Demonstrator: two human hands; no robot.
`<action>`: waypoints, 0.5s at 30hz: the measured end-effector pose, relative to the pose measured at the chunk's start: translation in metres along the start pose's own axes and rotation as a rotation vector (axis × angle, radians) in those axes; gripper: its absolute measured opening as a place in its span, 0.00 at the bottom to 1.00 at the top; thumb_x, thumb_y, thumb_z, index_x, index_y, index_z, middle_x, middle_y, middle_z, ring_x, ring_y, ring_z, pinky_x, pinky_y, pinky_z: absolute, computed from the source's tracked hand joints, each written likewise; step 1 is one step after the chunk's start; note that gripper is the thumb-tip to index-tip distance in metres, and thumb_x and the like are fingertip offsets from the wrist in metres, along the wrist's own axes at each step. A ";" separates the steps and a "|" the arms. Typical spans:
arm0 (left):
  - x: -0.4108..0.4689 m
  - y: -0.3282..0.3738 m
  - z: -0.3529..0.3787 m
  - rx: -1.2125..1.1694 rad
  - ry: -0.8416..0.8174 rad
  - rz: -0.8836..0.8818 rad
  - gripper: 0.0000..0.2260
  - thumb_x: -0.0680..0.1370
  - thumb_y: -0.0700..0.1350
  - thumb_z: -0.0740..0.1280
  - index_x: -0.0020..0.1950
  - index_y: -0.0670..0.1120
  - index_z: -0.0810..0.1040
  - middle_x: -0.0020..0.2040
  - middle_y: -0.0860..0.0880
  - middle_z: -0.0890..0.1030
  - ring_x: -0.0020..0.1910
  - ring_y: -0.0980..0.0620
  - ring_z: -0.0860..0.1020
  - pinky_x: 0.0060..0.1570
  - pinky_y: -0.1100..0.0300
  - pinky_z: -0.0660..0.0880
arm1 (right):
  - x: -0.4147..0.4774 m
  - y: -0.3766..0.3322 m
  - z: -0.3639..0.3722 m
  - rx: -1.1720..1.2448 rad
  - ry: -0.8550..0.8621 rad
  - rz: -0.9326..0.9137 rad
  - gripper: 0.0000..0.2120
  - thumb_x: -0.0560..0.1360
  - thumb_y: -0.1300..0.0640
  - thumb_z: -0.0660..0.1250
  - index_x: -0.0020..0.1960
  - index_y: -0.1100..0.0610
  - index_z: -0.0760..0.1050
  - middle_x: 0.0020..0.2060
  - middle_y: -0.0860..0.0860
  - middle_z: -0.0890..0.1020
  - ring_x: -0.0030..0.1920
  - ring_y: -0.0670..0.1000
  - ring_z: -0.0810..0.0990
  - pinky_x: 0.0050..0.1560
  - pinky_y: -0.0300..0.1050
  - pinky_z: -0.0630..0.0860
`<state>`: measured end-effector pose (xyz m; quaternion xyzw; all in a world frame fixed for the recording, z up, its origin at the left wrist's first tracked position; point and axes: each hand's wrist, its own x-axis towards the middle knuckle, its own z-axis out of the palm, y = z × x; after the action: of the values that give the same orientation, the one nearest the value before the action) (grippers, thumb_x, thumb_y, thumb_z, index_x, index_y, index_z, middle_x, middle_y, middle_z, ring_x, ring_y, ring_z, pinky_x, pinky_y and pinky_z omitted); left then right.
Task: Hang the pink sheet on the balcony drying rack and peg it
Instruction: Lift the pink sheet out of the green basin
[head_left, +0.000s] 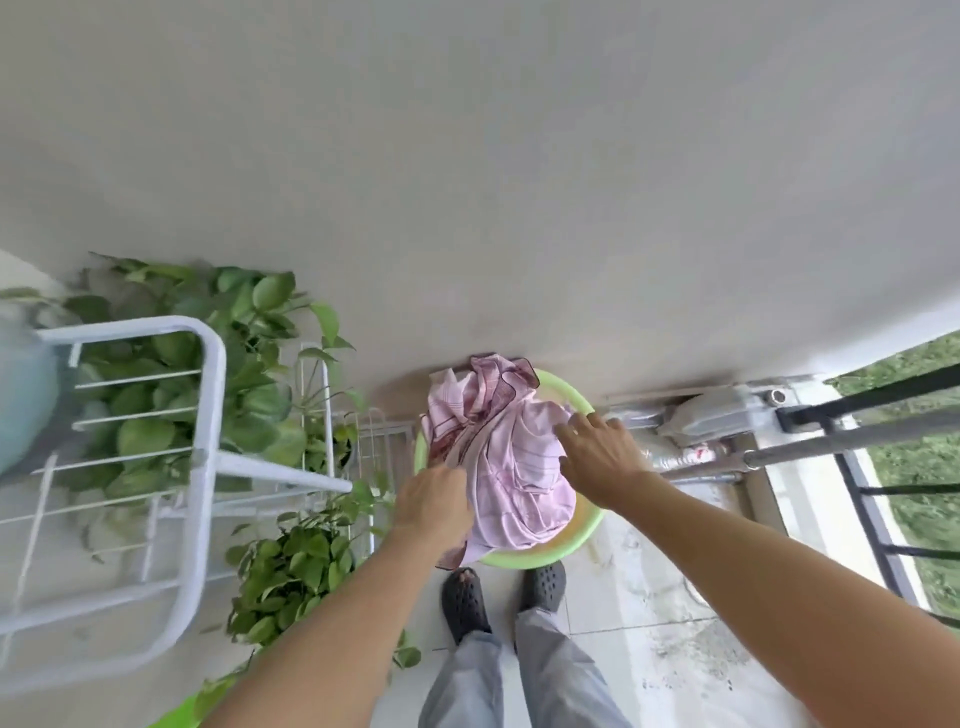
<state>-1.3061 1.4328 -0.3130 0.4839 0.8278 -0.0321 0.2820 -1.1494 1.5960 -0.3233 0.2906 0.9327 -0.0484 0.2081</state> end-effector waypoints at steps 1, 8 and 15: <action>0.011 0.000 0.005 -0.018 0.001 -0.014 0.03 0.79 0.43 0.64 0.47 0.45 0.75 0.42 0.49 0.77 0.40 0.50 0.77 0.39 0.57 0.73 | 0.015 0.003 0.006 0.013 -0.016 -0.006 0.22 0.79 0.52 0.59 0.71 0.57 0.65 0.71 0.58 0.69 0.65 0.59 0.72 0.61 0.55 0.69; 0.097 -0.006 0.078 -0.239 0.017 -0.141 0.15 0.82 0.53 0.59 0.59 0.43 0.75 0.53 0.47 0.77 0.52 0.47 0.78 0.52 0.54 0.77 | 0.087 0.018 0.080 0.198 -0.062 0.009 0.32 0.73 0.39 0.65 0.72 0.51 0.62 0.71 0.53 0.67 0.68 0.58 0.67 0.60 0.56 0.72; 0.154 -0.018 0.151 -0.403 -0.090 -0.321 0.32 0.73 0.66 0.65 0.66 0.43 0.71 0.64 0.44 0.75 0.64 0.42 0.73 0.63 0.44 0.71 | 0.108 0.022 0.156 0.441 -0.214 0.112 0.34 0.72 0.40 0.68 0.73 0.48 0.60 0.66 0.56 0.70 0.58 0.63 0.76 0.57 0.55 0.74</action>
<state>-1.3120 1.4944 -0.5206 0.2784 0.8704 0.0675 0.4004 -1.1614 1.6376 -0.5099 0.3734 0.8546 -0.2698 0.2397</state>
